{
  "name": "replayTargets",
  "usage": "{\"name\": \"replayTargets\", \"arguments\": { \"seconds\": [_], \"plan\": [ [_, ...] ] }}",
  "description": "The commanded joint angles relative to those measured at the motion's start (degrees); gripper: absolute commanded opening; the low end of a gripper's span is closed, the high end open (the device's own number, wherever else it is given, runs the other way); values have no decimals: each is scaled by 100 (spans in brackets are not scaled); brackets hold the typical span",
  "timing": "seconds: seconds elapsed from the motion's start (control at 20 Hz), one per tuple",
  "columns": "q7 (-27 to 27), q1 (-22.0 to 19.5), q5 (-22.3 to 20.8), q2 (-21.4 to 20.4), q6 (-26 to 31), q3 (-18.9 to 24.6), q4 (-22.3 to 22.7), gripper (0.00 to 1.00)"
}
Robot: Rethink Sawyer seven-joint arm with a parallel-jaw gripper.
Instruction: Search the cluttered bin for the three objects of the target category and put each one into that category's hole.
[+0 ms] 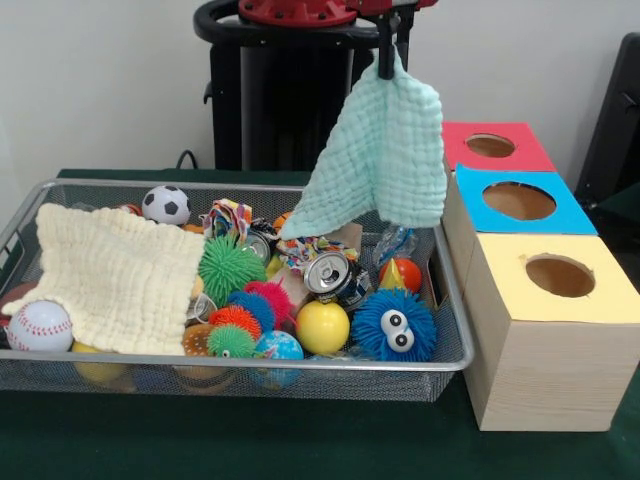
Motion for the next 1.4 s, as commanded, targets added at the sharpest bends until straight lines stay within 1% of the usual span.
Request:
{"name": "replayTargets", "arguments": {
  "seconds": [0.05,0.75,0.8,1.3,1.4],
  "plan": [
    [341,-95,-138,292,-216,-315,-473,0],
    [237,-102,-111,305,-192,-314,-490,0],
    [231,-97,-107,303,-192,-323,-487,100],
    [209,-93,-109,310,-245,-323,-483,100],
    [224,-80,-38,275,-129,-330,-477,100]
  ]
}}
